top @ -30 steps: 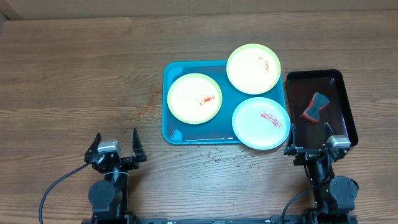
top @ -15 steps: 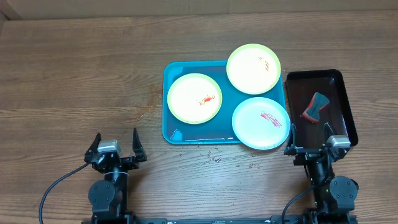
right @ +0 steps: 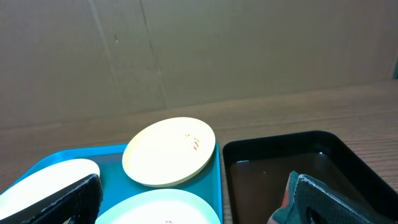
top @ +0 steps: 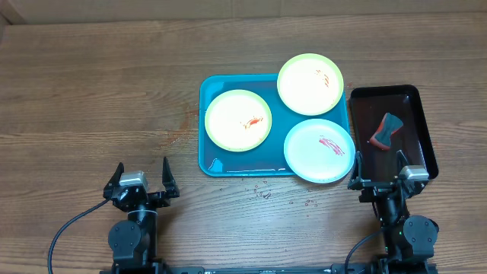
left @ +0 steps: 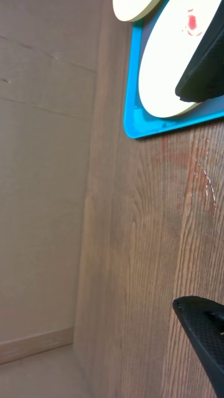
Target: Clean dirty plates on tray and stack at the side
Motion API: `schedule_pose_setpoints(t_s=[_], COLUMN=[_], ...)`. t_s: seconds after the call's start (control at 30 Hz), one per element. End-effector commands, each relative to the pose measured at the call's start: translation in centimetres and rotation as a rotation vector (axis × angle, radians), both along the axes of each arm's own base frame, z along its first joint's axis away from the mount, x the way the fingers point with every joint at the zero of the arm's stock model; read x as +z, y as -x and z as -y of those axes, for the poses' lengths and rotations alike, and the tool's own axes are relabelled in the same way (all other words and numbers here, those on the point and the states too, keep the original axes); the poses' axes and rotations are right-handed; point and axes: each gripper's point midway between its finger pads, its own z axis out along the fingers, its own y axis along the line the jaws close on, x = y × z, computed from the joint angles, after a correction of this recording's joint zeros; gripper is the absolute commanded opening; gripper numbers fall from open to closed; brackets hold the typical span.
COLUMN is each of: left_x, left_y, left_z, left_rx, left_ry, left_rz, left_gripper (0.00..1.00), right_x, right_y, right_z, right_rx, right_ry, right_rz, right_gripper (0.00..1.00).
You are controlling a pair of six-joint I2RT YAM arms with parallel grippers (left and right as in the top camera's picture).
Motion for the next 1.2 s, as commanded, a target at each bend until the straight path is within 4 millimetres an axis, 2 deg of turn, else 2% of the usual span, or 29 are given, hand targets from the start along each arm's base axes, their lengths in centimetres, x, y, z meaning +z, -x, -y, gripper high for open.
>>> schedule_pose_setpoints(t_s=[0.0,0.27,0.5,0.57,0.7,0.9,1.17], left_x=[0.2,0.6,3.8,5.1,6.6,8.5,11.6], left_y=[0.0,0.0,0.4,0.6,0.3,-1.5,-5.5], left_z=[0.3,0.7,0.7,0.7,0.7,1.6,4.5], left_rx=[-0.016,-0.040,-0.039,-0.039,-0.043,-0.098,-0.291], left_ry=[-0.018,-0.009,-0.015,-0.016,-0.014,-0.003,-0.016], left_rz=[0.009,0.022,0.079,0.093,0.069,-0.011,-0.181], left_gripper=[1.00,1.00,1.00,1.00,1.00,1.00,1.00], right_x=[-0.1,-0.1,0.2,1.1,2.8,4.7,7.1], right_y=[0.0,0.0,0.1,0.2,0.4,1.1,2.1], right_z=[-0.1,-0.1,-0.1,-0.1,-0.1,-0.9,-0.9], right_rx=[0.005,0.005,0.006,0.006,0.007,0.052,0.051], right_ry=[-0.003,-0.002,-0.003,-0.003,-0.003,-0.003,-0.003], right_rz=[0.007,0.008,0.010,0.030,0.064,0.076,0.028], right_gripper=[1.00,1.00,1.00,1.00,1.00,1.00,1.00])
